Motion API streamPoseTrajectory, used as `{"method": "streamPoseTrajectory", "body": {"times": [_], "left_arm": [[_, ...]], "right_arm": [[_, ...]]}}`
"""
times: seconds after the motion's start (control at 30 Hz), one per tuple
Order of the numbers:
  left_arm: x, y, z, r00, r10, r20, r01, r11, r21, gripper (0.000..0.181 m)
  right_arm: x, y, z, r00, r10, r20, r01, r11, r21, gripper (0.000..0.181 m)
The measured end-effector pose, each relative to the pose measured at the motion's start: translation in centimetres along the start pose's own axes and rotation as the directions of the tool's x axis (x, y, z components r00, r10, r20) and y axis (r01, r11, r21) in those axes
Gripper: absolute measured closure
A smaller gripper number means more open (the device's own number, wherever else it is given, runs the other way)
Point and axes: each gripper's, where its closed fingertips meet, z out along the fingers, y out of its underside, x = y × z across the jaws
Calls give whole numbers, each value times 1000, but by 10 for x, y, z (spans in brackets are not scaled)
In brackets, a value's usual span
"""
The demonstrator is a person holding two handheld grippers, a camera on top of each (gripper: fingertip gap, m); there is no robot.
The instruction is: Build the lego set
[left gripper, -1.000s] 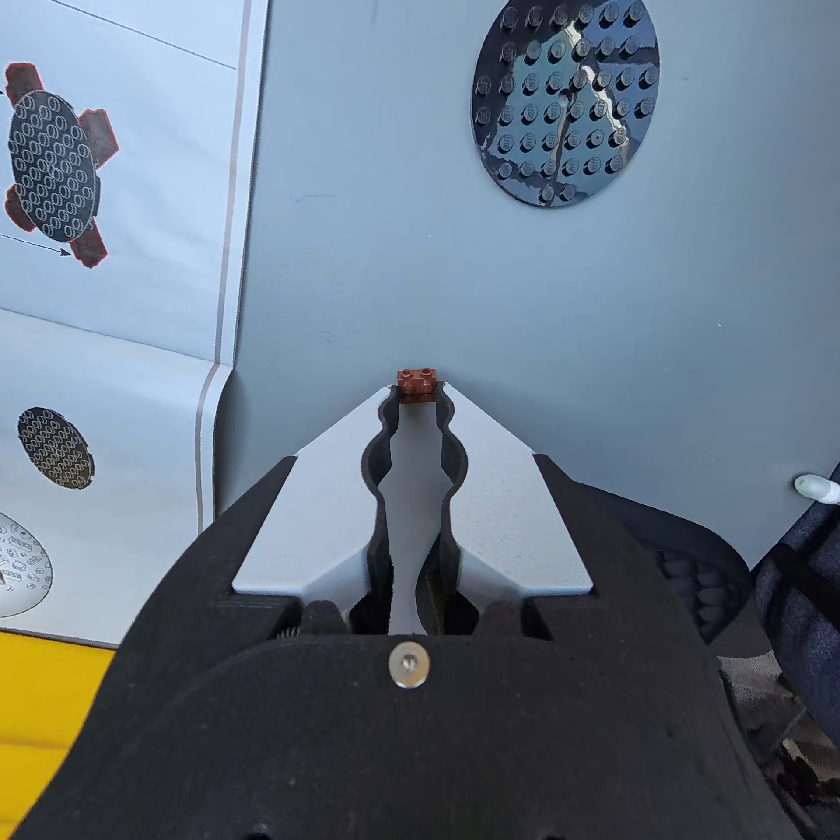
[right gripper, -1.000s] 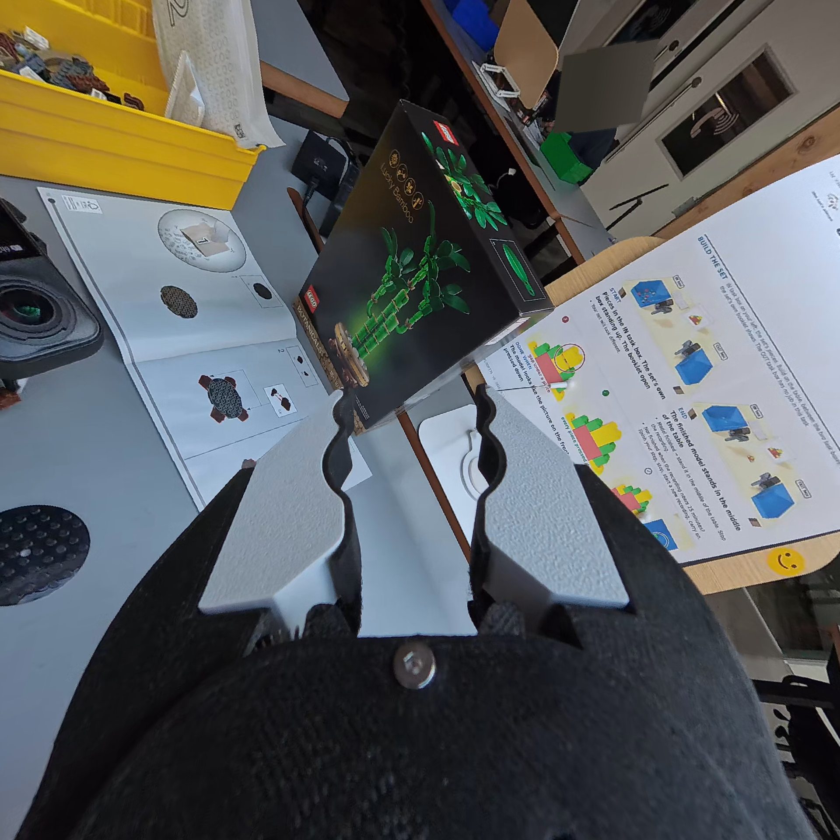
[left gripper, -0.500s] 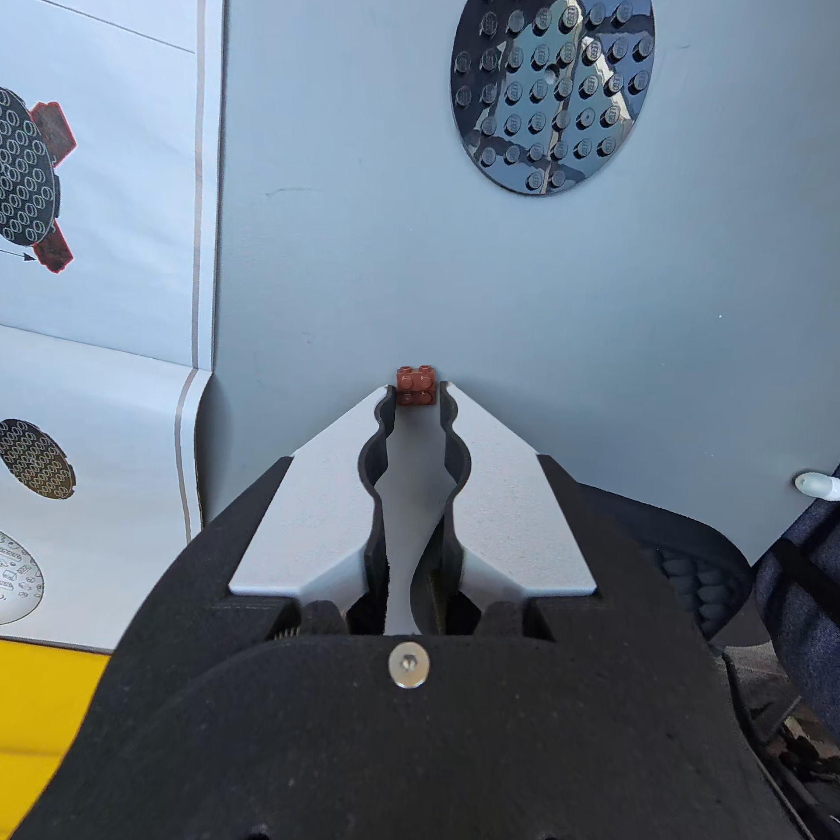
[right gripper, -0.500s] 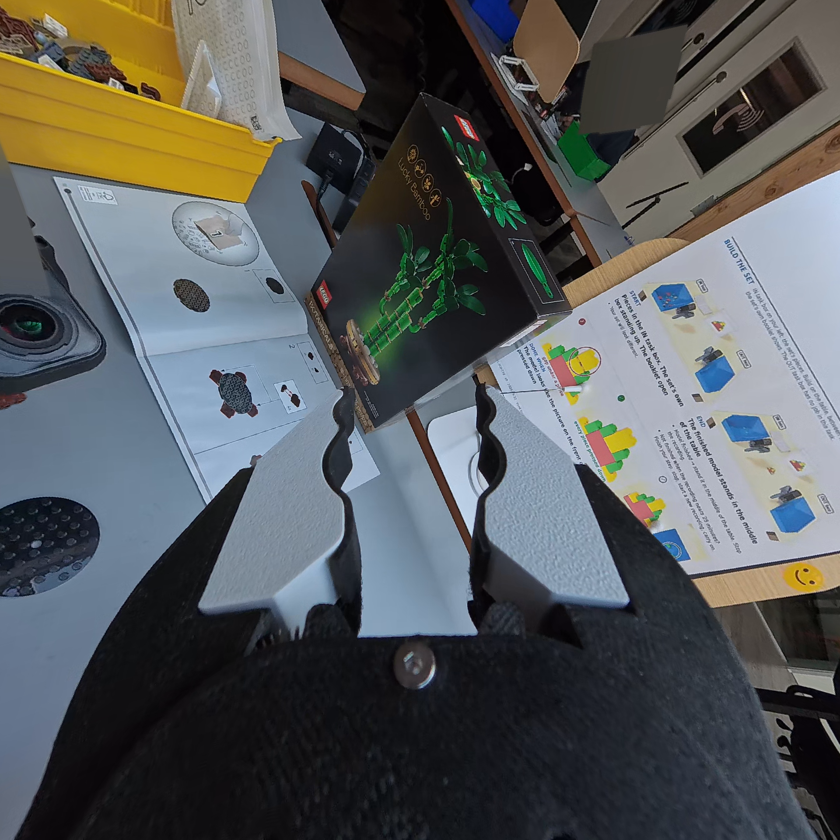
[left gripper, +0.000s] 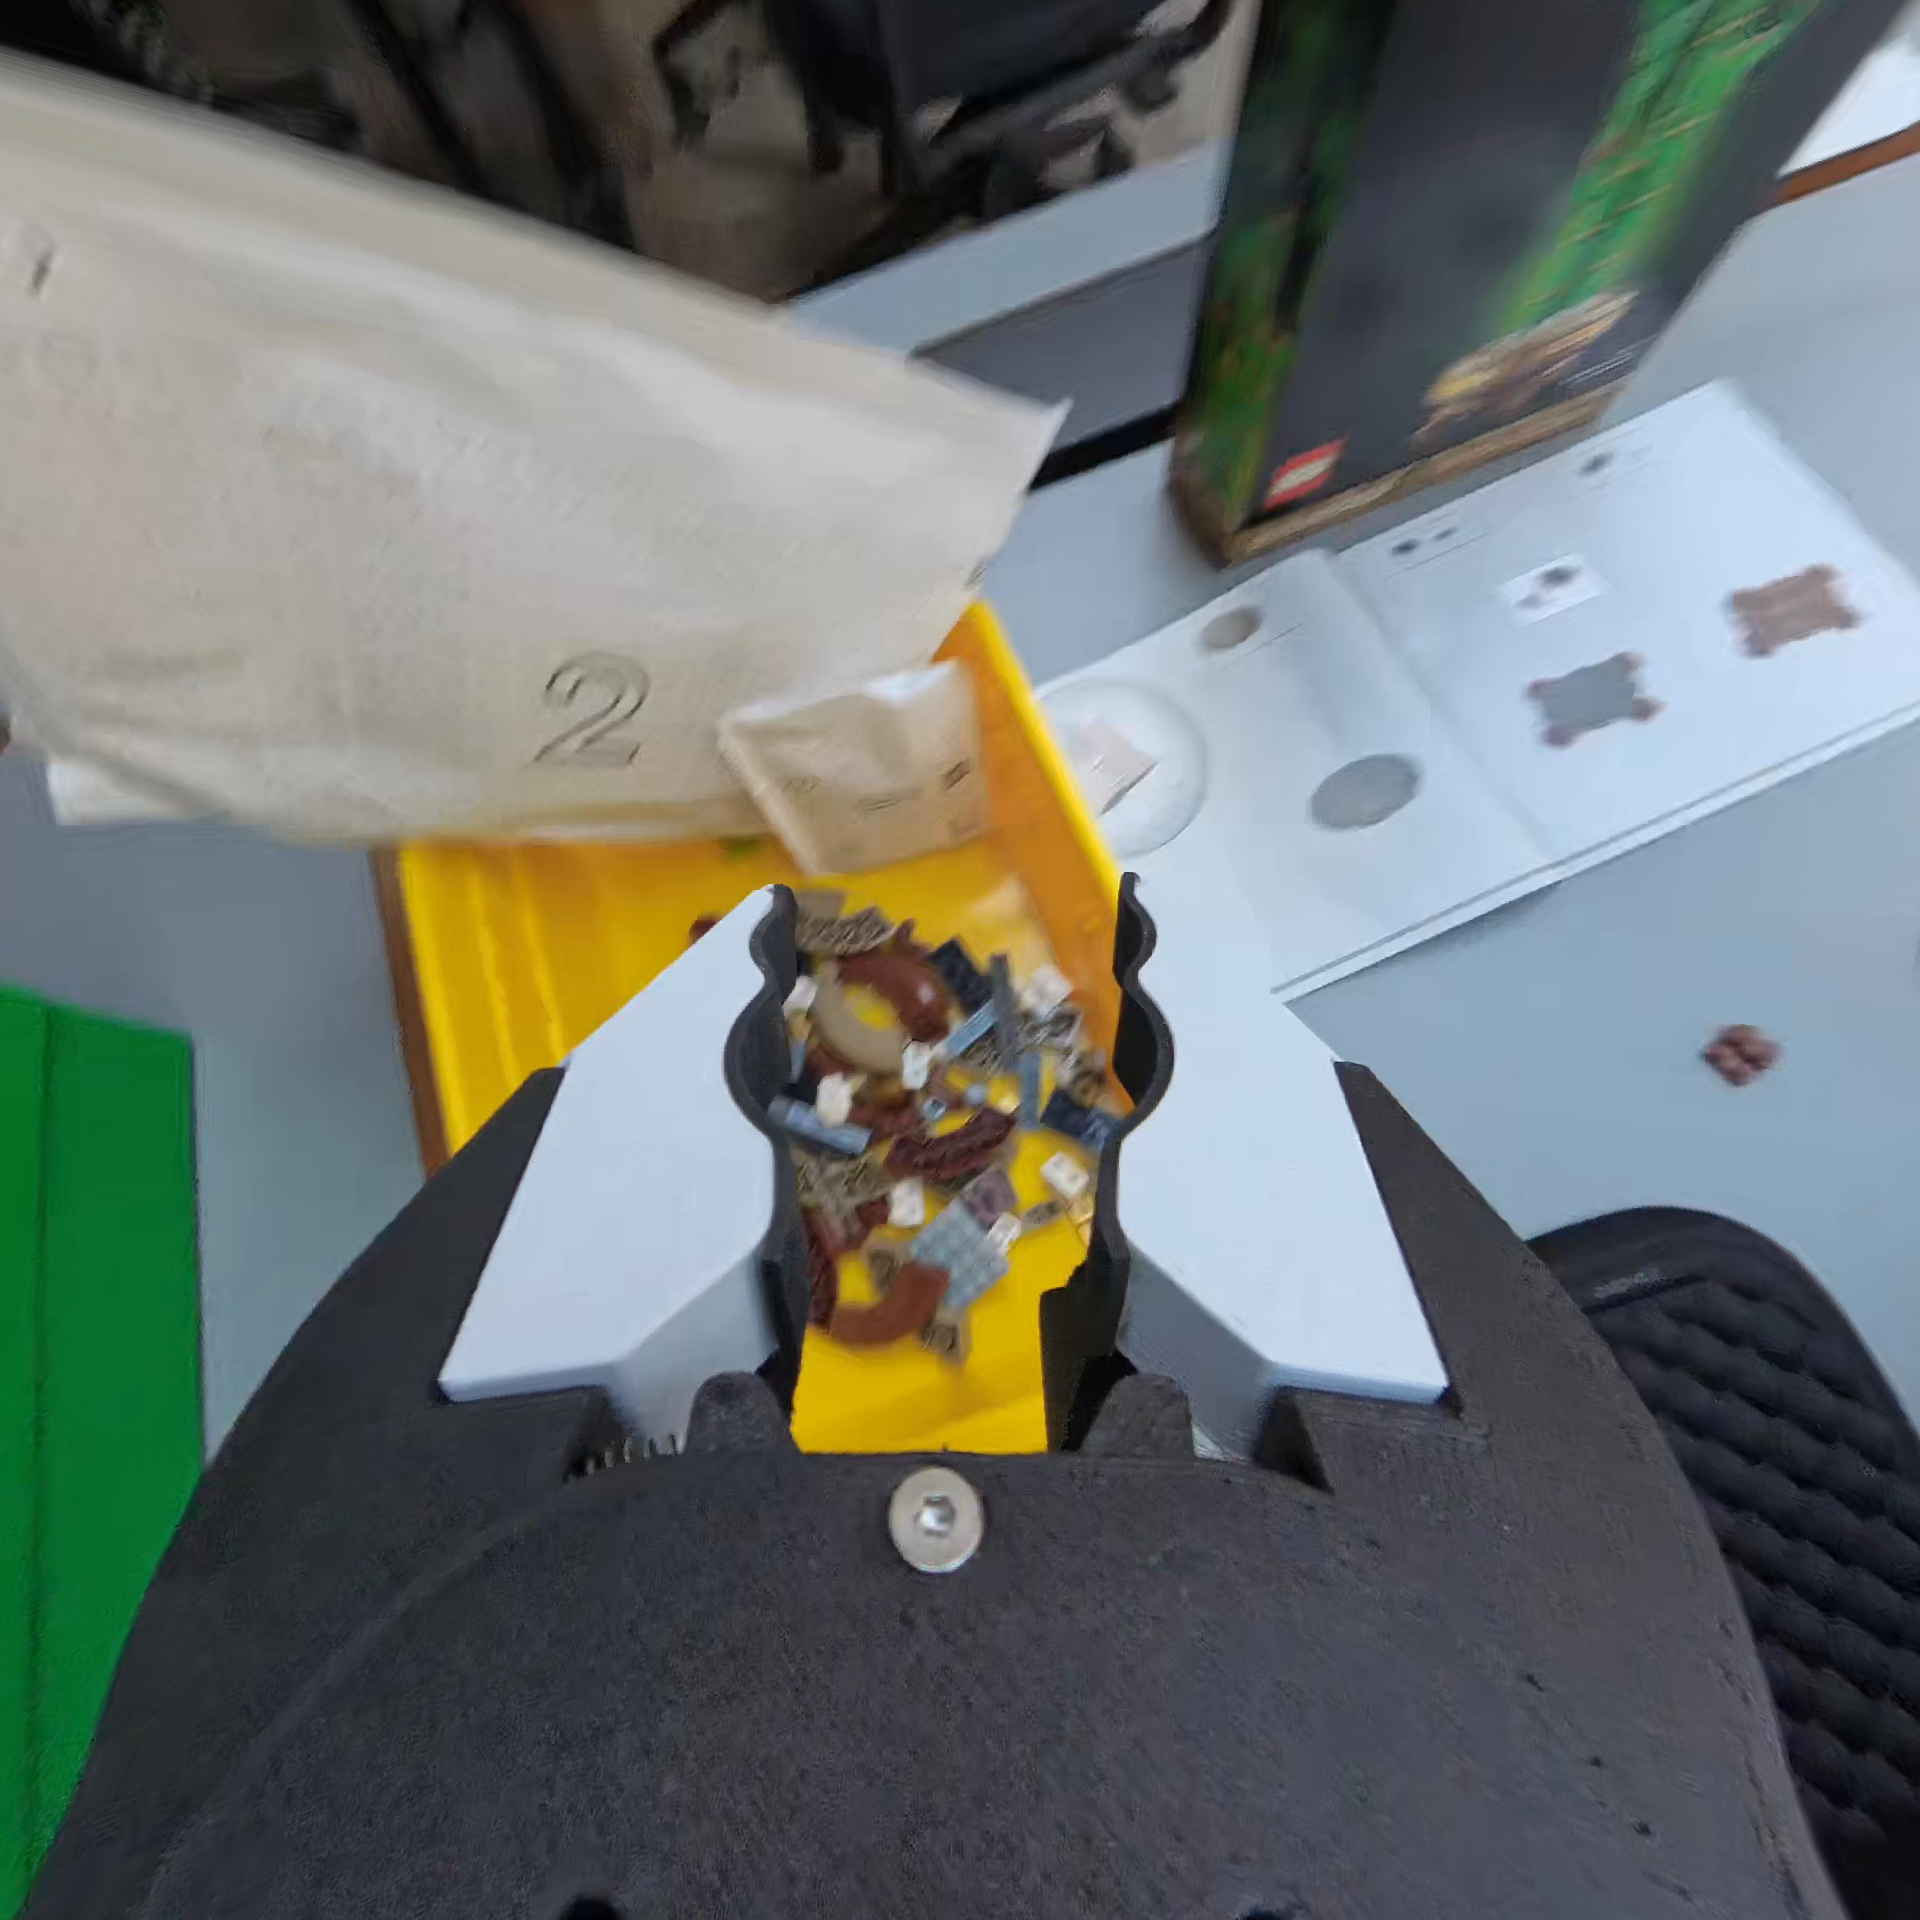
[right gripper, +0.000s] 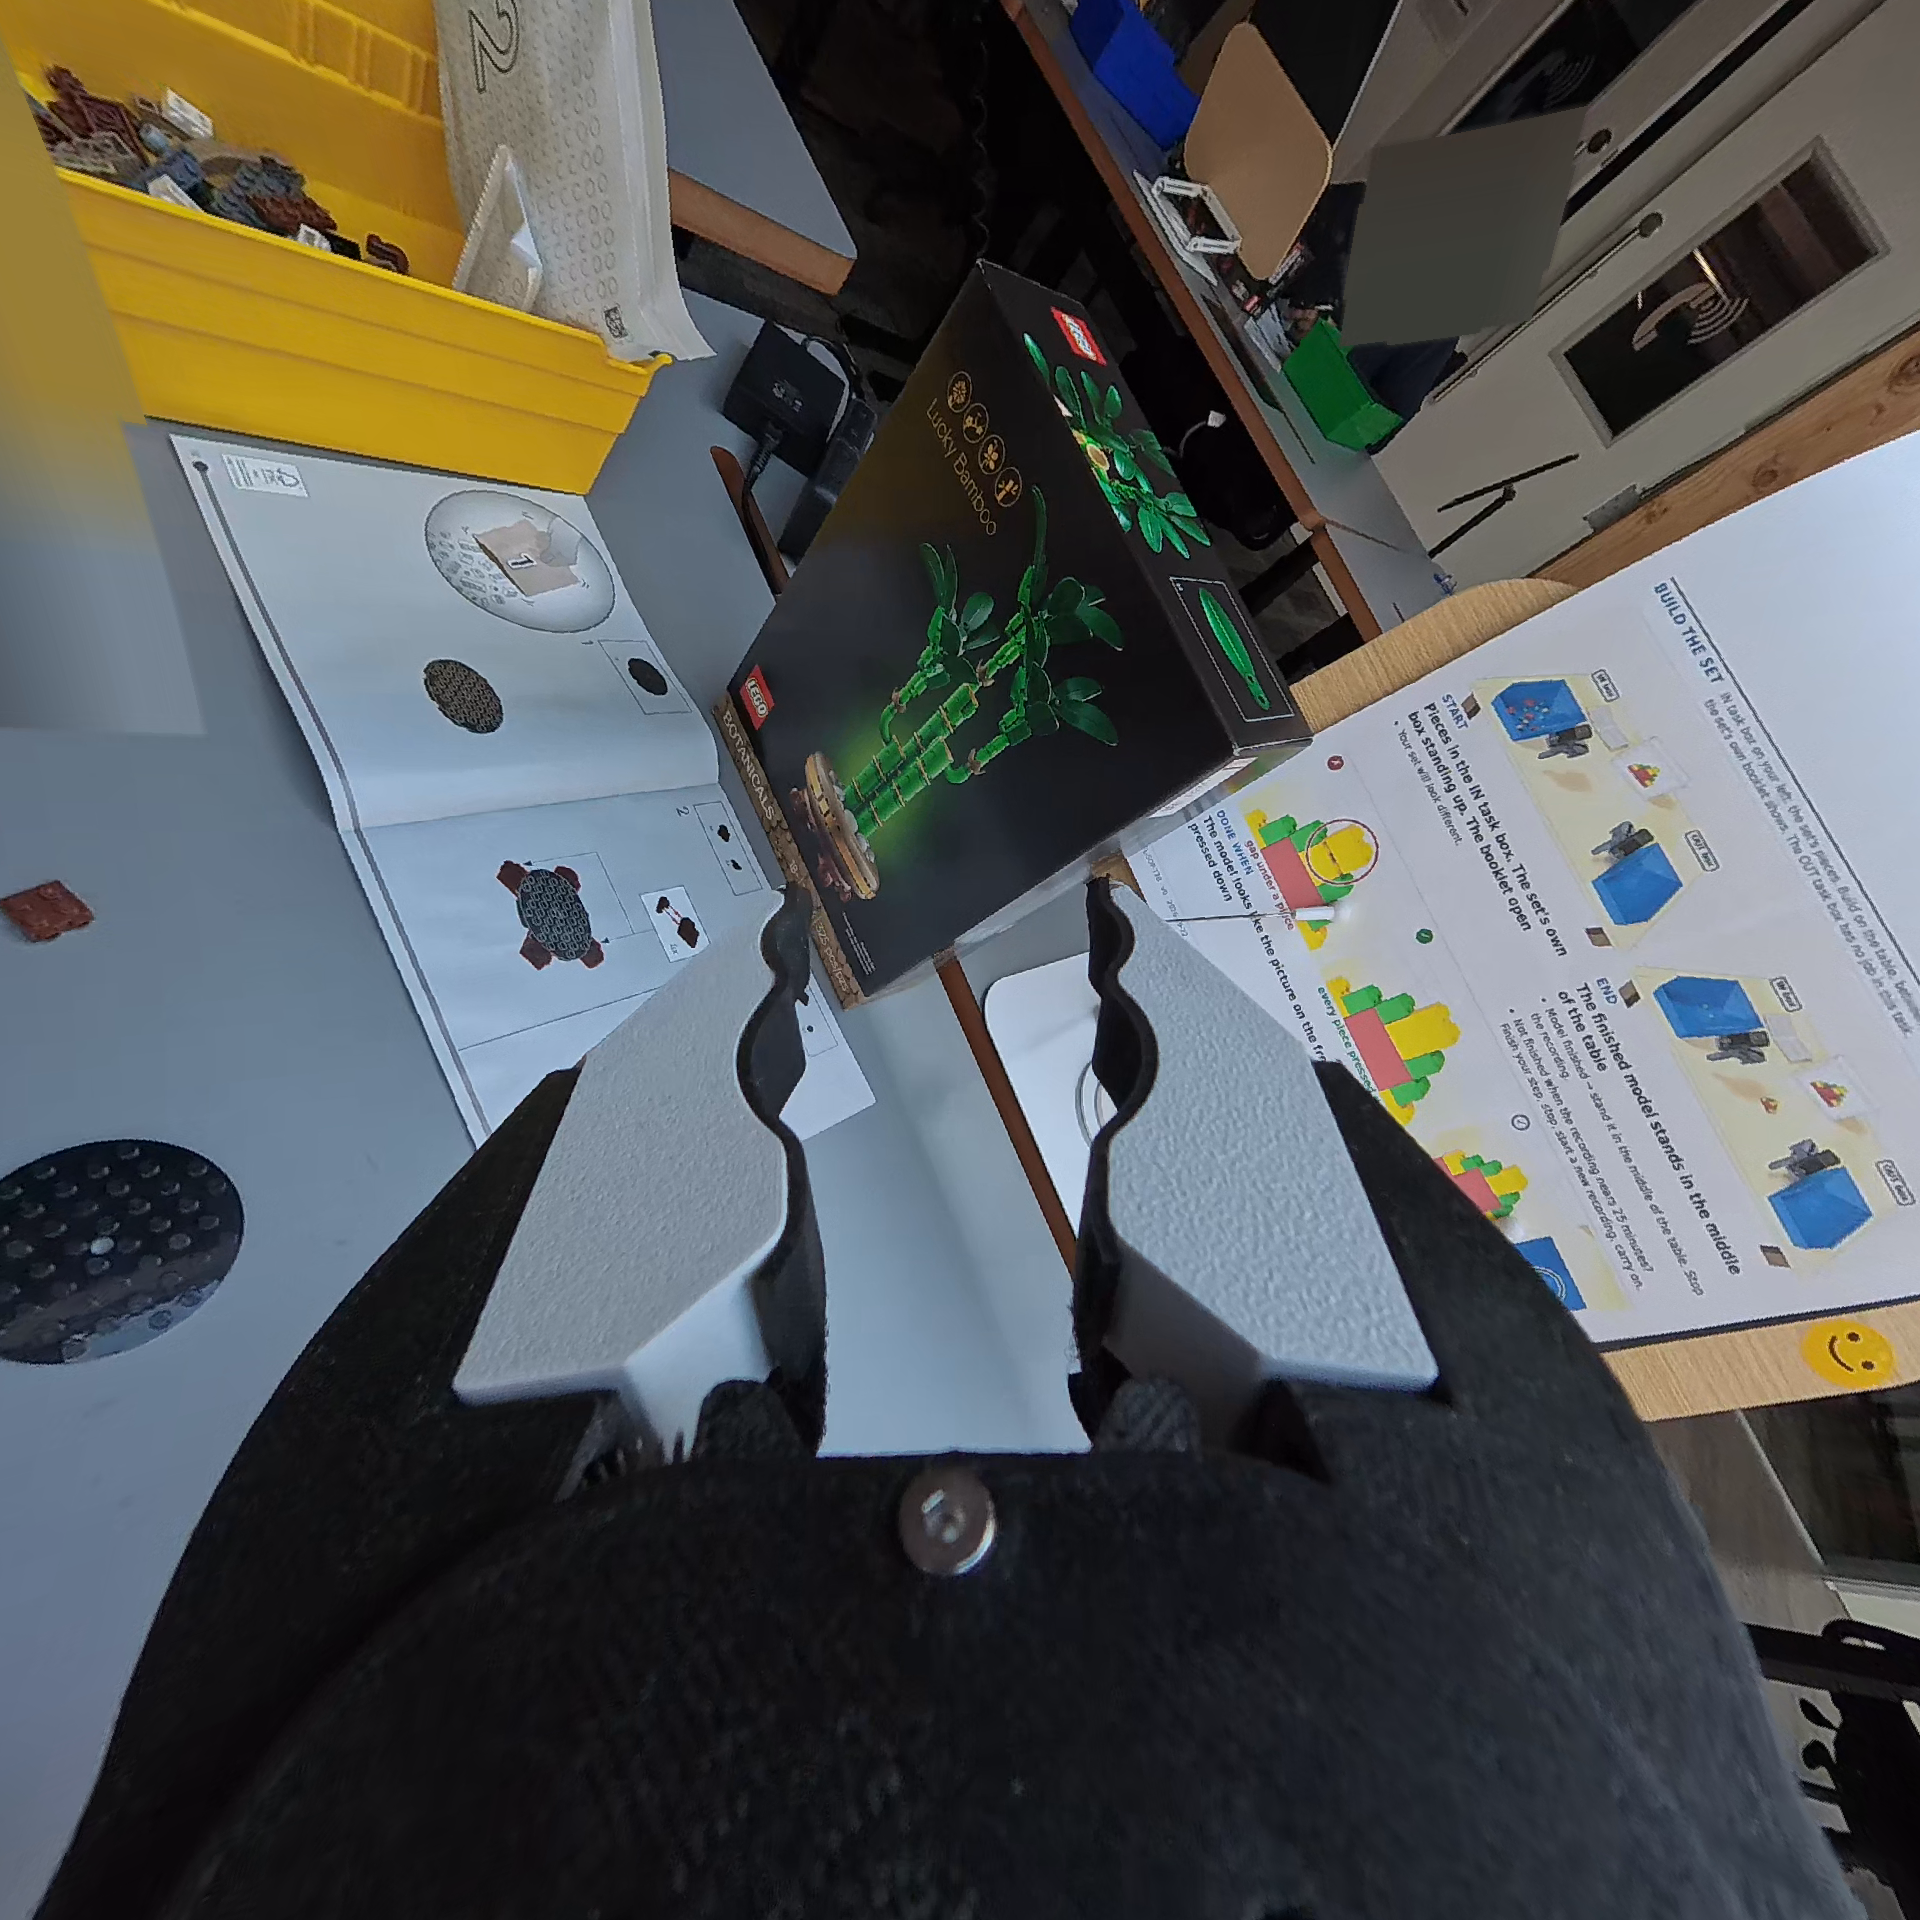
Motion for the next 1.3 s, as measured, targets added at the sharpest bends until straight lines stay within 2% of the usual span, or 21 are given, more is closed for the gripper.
{"method": "streamPoseTrajectory", "body": {"times": [0.07,0.13,0.17,0.23,0.33,0.4,0.63,1.1,1.3], "left_arm": [[-18,36,20,990,-131,-59,120,980,-159,122],[-19,59,45,961,-241,-135,195,937,-288,134],[-22,67,56,954,-267,-133,212,920,-330,139],[-32,78,74,960,-266,-85,216,900,-379,141],[-21,88,89,957,-260,-130,180,882,-435,142],[-21,98,96,964,-243,-106,164,862,-480,137],[-14,112,112,954,-274,-120,167,820,-548,136],[-10,112,113,961,-239,-139,125,825,-552,149],[-11,112,115,967,-208,-144,97,831,-548,160]], "right_arm": [[-2,-1,2,1000,-3,6,3,1000,-2,127],[-5,-2,4,1000,-10,15,10,1000,-5,127],[-7,-2,4,1000,-15,19,16,1000,-7,127],[-10,-3,4,999,-24,24,24,1000,-10,127],[-10,-3,4,999,-26,25,26,1000,-6,127],[-9,-3,4,999,-22,28,22,1000,-5,127],[-9,0,7,999,-24,33,25,1000,-18,127],[-12,1,7,999,-36,40,37,999,-24,127],[-12,1,6,998,-37,42,38,999,-24,127]]}}
